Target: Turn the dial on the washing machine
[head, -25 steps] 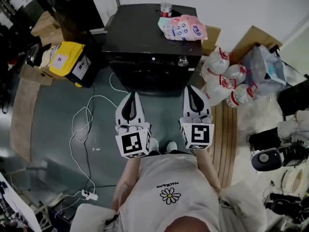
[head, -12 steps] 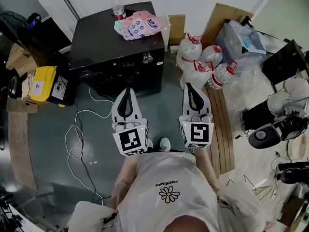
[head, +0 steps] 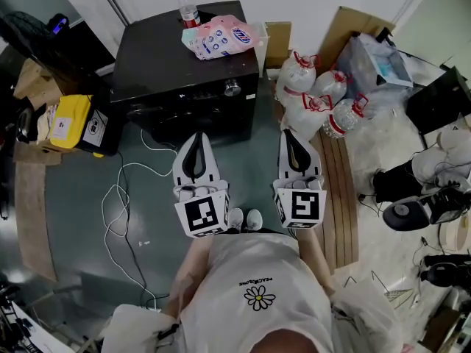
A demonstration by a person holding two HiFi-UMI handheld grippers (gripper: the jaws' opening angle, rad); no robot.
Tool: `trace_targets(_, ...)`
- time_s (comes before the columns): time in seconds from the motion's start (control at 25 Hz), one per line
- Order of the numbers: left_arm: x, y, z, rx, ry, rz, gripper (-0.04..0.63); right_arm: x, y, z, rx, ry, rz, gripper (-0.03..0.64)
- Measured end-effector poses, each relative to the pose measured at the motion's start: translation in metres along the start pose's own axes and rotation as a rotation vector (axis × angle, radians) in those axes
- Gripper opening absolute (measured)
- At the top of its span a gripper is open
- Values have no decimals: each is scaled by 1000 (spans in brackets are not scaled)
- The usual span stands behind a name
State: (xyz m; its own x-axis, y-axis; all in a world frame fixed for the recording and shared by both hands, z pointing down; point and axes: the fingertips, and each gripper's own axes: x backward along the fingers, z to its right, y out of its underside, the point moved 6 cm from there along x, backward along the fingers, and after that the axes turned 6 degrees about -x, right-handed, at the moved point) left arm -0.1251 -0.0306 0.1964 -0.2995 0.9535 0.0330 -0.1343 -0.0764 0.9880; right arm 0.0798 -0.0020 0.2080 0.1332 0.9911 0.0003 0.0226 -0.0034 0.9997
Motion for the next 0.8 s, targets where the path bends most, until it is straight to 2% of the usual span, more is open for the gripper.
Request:
trace_targets(0.08, -4, 0, -1, -6, 9, 0, 11, 1, 1, -1, 2, -1, -5, 3)
trace_targets(0.16, -10, 4, -3, -3, 19, -12, 59, 3, 6, -2, 9, 4, -24, 3)
trace_targets(0.4, -32, 17, 1, 6, 71, -54, 126, 8, 29, 4, -7, 27, -112, 3)
trace_targets(0.64, -70, 35, 13, 9, 124, -86, 197, -2, 43, 14, -8, 47, -133, 3)
trace_targets(0.8, -101, 59, 22, 24, 123, -102, 235, -26, 62, 20, -3, 20, -136, 3)
